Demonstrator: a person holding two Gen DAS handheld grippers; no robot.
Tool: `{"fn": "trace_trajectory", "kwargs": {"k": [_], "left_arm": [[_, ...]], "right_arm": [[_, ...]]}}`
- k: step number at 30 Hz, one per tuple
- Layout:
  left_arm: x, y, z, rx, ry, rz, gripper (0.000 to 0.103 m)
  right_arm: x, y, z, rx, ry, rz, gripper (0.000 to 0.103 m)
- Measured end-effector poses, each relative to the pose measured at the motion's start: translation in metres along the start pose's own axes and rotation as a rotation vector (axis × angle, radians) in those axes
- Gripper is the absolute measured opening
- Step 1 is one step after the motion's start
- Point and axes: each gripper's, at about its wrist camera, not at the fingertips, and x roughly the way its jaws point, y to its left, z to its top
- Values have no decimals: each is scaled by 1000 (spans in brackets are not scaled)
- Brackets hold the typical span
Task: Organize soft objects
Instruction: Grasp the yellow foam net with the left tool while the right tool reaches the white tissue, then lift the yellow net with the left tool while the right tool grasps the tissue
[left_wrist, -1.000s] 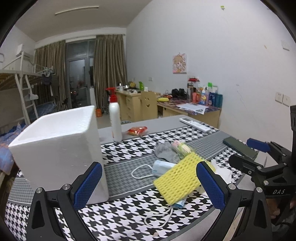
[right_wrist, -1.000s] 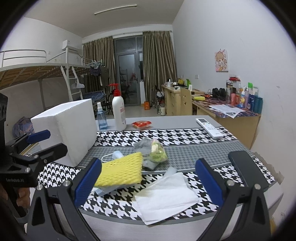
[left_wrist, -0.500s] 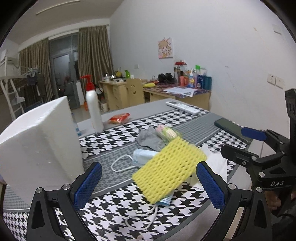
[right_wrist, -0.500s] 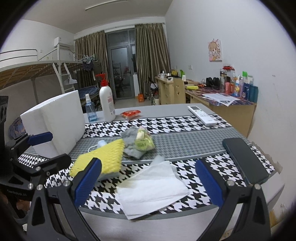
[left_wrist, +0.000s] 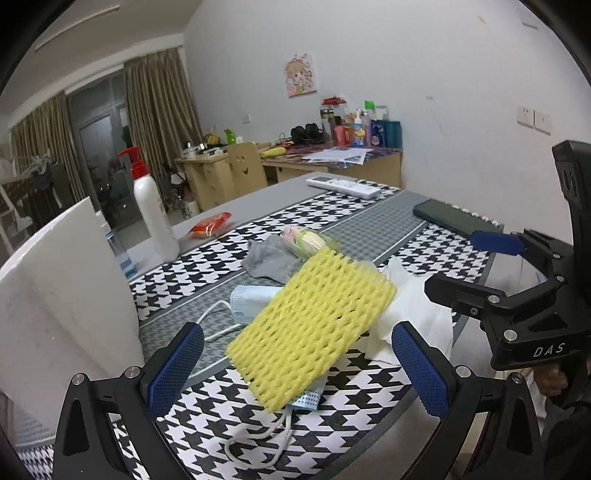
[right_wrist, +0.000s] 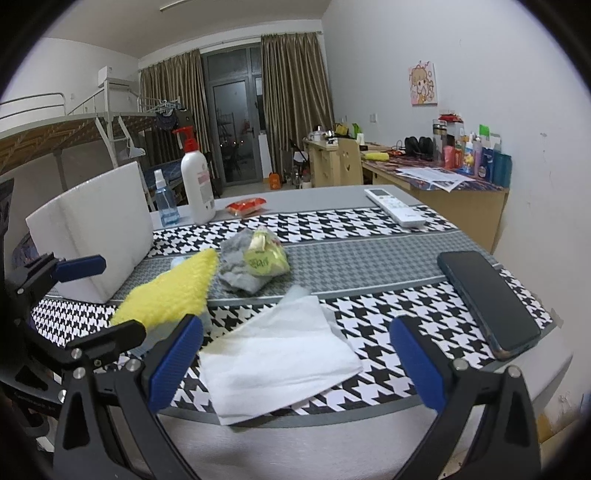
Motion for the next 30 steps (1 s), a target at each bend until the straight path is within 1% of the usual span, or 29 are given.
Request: {"fn": "trace_trajectory", "kwargs": {"k": [7, 10, 12, 13, 15, 18, 22, 27, 30], "left_arm": [[13, -6, 2, 18, 31, 1, 102], [19, -10, 4, 37, 46, -10, 99], [22, -11, 4, 39, 51, -21, 92], [24, -10, 5, 35, 59, -25, 90], [28, -8, 5, 30, 75, -34, 81], [31, -6, 5, 17, 88, -41, 73], [30, -6, 5, 14, 83, -45, 67], [33, -2, 4, -10, 105, -70, 45], [33, 4, 4, -38, 115, -79, 44]], "right_arm": [[5, -6, -3, 18, 14, 6, 102], [7, -9, -4, 23, 21, 1, 102], [9, -12, -5, 31, 28, 0, 102], [10, -13, -5, 34, 31, 4, 102], [12, -15, -6, 33, 38, 13, 102], [15, -13, -8, 27, 47, 16, 102], [19, -12, -9, 24, 54, 29, 102], [21, -8, -9, 17, 65, 39, 101], [22, -7, -9, 15, 66, 40, 101]]}}
